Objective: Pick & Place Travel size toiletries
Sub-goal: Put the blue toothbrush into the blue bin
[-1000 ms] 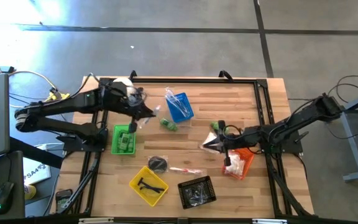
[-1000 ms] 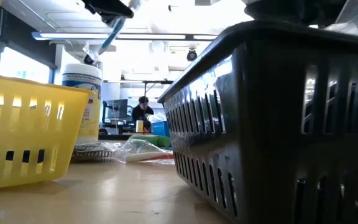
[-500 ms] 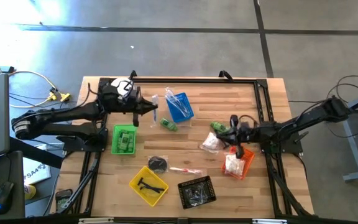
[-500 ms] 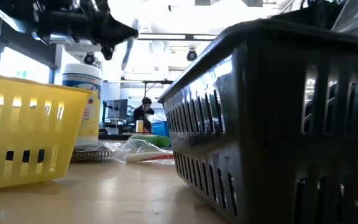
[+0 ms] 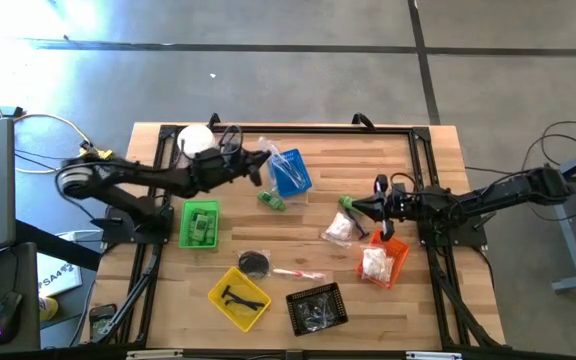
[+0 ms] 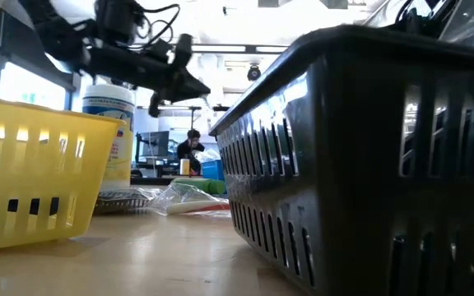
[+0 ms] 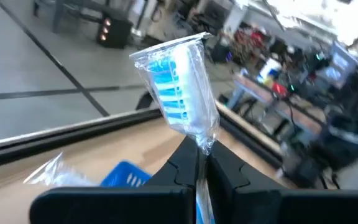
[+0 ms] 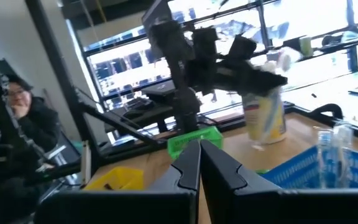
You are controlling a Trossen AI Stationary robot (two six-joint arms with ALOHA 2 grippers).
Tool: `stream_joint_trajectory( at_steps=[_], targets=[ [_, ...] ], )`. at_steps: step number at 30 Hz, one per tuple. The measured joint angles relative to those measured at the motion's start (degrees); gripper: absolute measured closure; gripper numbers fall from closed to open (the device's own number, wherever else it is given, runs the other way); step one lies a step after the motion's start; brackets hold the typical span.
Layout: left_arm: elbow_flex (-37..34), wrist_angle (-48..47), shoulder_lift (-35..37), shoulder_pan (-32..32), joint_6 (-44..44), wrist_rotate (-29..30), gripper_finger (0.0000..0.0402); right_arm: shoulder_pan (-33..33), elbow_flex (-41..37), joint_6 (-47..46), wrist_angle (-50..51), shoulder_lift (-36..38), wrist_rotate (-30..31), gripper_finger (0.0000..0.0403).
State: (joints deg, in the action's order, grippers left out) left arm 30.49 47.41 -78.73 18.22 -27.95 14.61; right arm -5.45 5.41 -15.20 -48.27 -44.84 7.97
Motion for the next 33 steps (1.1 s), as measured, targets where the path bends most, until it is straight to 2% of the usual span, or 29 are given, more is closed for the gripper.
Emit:
stream_joint_trajectory(
  at_steps=[3,10,17,22,28,33],
  targets=[
    [3.15,2.01,-5.18,0.10,-1.67,3.03,0.0390,0.08,0.00,-0.02,0.00,-0.02,-2.85,0.0399],
    [11.46,2.28,-16.43,-0.44,-2.27,14.61,0.0394,0.06,0.00,-0.02,0.19,-0.04,-6.85,0.0399],
    [18.25,1.26,-25.55,-2.64,-1.34,17.57,0.0394,0.06,0.02,-0.02,1.66,-0.04,-7.03,0.0399],
    [20.41,0.45,-28.22,-4.14,-0.39,22.41,0.0394,0.06,0.02,-0.23,1.59,-0.04,-7.25,0.0399],
    [20.27,-3.82,-28.33,-5.31,-5.37,24.79,0.0394,-0.20,0.02,-0.24,1.33,-0.04,-8.07,0.0399],
    [20.27,-4.73,-28.33,-5.63,-6.11,25.41,0.0394,-0.18,0.02,-0.24,1.31,-0.04,-7.99,0.0399]
  ],
)
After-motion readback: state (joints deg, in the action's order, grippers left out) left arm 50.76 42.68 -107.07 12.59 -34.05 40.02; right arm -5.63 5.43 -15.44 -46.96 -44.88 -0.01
